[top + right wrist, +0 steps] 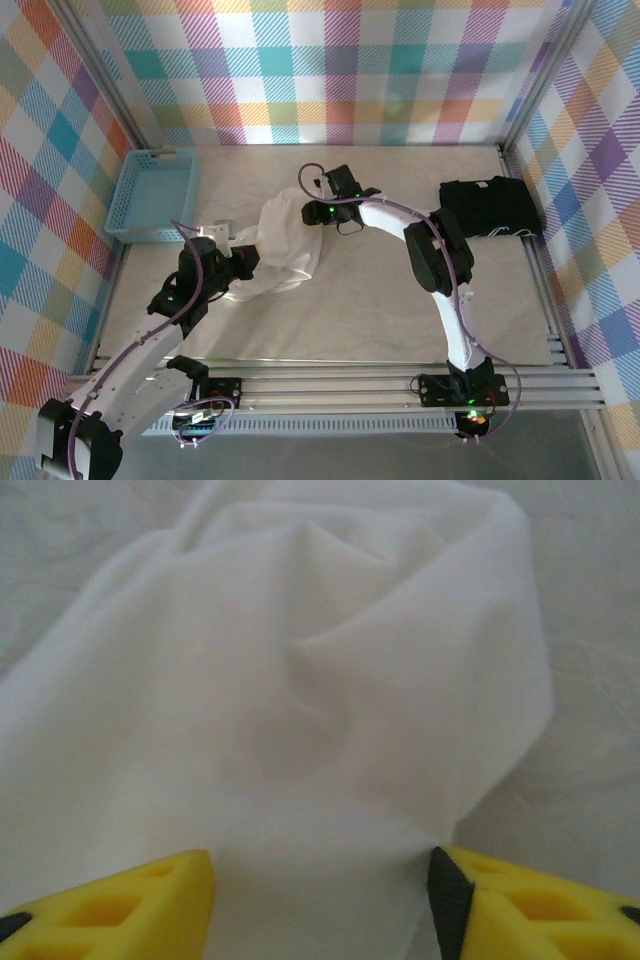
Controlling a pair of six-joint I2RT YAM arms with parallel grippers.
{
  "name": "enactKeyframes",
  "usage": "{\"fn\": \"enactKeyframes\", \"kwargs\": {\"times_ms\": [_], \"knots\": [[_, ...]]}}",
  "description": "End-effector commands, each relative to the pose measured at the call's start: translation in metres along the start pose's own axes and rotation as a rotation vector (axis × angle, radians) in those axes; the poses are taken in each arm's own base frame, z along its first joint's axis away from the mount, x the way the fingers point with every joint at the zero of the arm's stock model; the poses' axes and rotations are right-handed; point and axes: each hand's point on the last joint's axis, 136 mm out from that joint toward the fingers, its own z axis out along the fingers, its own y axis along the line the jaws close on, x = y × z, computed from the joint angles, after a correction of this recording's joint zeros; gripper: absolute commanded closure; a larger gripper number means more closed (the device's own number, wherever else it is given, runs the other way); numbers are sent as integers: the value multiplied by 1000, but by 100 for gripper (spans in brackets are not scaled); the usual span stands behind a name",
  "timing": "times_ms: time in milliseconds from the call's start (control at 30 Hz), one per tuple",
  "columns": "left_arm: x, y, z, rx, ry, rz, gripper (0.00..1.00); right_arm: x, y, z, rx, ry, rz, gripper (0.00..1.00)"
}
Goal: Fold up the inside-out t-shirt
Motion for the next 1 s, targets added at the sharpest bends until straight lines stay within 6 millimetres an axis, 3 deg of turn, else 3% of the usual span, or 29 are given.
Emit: {"fn": "enactKeyframes", "kwargs": {"times_ms": [0,167,233,267,367,567,733,967], "knots": [[0,0,-2,-12,-2,-13,100,-4,-3,-1,44,27,25,53],[-4,-2,-6,-5,-17,-17,100,-9,1,-7,24,23,15,86],[-6,-2,-7,-11,-23,-16,100,-22,7,-24,1,-24,-4,100],[-7,-2,-8,-13,-25,-16,100,-27,10,-34,-11,-49,-16,100],[-14,-3,-9,-17,-43,-17,100,-53,20,-79,-39,-164,-57,100],[-58,-21,-12,0,-127,-27,100,-96,33,-204,-78,-445,-101,100],[-105,-63,-21,123,-205,-13,100,-103,51,-296,-79,-610,-166,100],[-154,-122,-52,305,-262,31,100,-101,68,-392,-3,-777,-253,100]]}}
